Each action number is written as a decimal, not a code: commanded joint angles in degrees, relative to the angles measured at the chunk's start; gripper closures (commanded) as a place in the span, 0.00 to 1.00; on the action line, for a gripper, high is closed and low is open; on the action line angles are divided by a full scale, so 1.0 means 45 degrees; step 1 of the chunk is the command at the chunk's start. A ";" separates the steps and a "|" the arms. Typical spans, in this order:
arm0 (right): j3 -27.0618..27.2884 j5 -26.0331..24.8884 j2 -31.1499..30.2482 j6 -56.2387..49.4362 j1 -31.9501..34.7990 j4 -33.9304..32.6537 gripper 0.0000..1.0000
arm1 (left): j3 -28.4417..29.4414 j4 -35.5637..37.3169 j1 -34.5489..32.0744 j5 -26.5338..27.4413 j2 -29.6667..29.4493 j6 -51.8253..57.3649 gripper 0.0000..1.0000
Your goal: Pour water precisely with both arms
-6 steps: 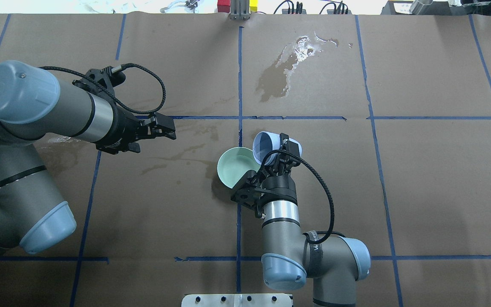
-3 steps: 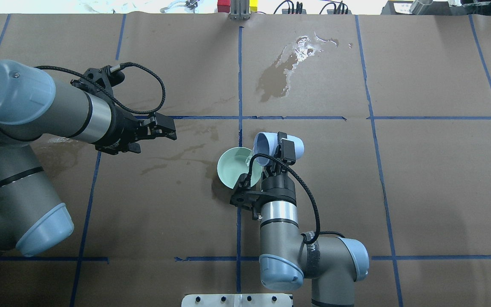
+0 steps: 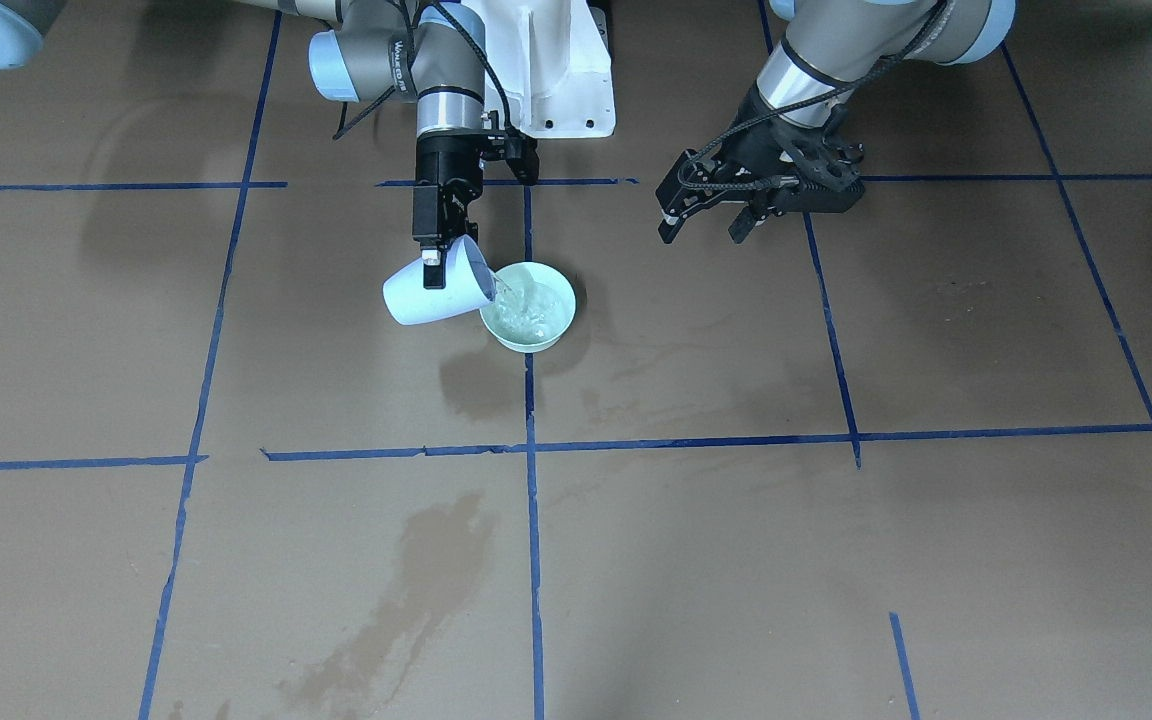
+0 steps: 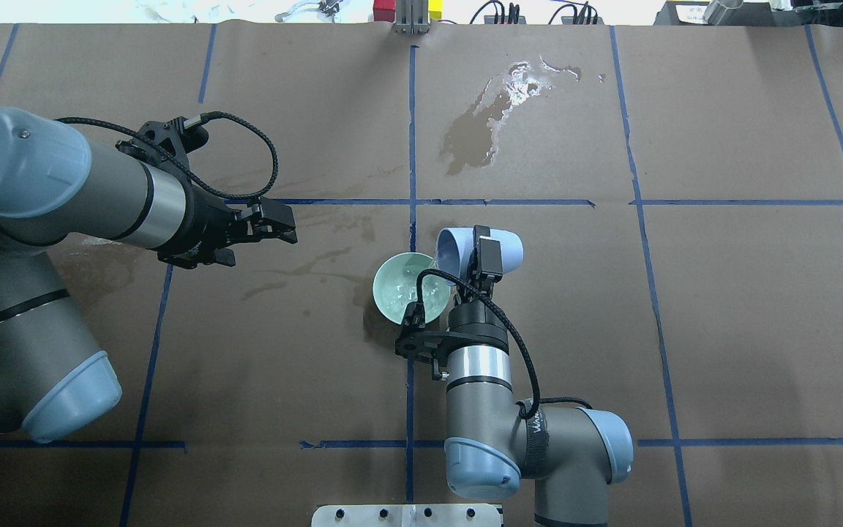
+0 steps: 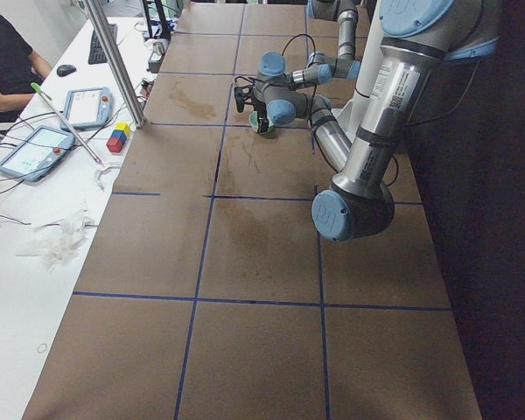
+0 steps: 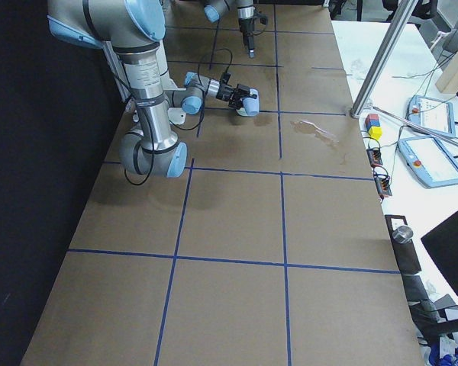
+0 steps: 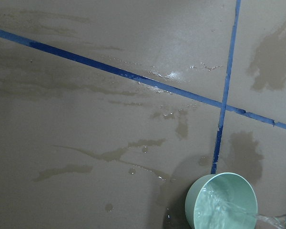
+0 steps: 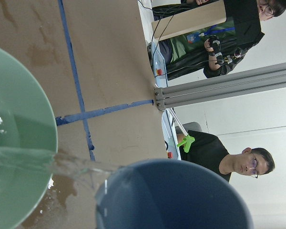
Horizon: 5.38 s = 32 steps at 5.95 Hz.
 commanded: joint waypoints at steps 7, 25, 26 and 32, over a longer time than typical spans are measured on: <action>0.0247 -0.0140 0.0117 0.0457 -0.0181 0.0201 0.92 | 0.0004 -0.0019 0.0050 0.0039 0.0068 0.0000 0.00; 0.2376 0.2615 -0.9246 1.5254 0.2474 0.7401 0.98 | 0.0101 -0.0039 0.0070 0.0078 0.0107 0.0000 0.00; 0.0810 0.2615 -0.9818 1.5120 0.2533 1.0425 1.00 | 0.0101 -0.0039 0.0070 0.0059 0.0107 0.0000 0.00; -0.1683 0.3220 -0.9805 1.4607 0.3157 1.2975 0.98 | 0.0023 -0.0019 0.0070 0.0078 0.0107 -0.0019 0.00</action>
